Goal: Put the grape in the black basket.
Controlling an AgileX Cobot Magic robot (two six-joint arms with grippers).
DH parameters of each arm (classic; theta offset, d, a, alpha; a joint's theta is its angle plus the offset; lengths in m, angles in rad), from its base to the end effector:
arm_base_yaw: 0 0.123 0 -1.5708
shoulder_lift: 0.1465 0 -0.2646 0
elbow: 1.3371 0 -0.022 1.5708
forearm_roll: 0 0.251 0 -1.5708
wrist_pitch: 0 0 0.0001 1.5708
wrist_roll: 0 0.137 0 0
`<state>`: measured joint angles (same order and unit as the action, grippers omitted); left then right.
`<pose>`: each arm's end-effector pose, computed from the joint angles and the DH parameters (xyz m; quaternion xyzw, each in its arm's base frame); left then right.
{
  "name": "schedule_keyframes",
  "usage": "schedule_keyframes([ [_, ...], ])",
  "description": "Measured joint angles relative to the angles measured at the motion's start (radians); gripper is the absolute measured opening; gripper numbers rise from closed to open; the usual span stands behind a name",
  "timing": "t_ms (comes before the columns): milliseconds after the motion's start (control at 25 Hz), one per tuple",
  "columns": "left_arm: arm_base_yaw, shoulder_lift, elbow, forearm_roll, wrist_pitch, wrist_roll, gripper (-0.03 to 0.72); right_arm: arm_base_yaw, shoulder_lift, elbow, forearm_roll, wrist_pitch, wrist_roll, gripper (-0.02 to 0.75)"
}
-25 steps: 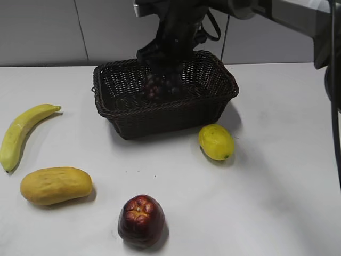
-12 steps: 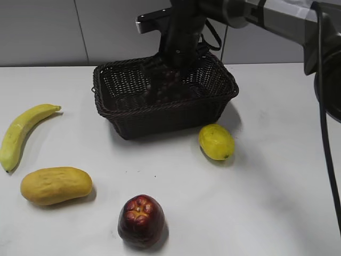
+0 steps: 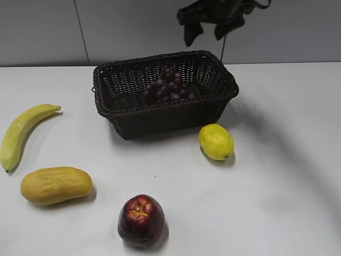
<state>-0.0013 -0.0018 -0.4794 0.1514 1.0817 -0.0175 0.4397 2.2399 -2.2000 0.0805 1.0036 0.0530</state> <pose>0.0564 0.0182 0.2486 -0.0100 0.8609 0.0708 0.5037 0.4677 0.2303 0.2266 -0.1729 0.9366 0.1114 0.2836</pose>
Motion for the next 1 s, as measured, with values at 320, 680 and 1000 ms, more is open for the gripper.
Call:
schedule_keyframes([
  [320,0.000,0.000,0.000,0.000,0.000,0.000,0.236,-0.227,-0.060,-0.003,0.050,0.095,0.001,0.591],
  [680,0.000,0.000,0.000,0.000,0.000,0.000,0.236,-0.296,-0.064,-0.002,0.054,0.180,0.001,0.591],
  [1000,0.000,0.000,0.000,0.000,0.000,0.000,0.236,-0.296,-0.224,0.237,0.030,0.180,-0.041,0.590],
])
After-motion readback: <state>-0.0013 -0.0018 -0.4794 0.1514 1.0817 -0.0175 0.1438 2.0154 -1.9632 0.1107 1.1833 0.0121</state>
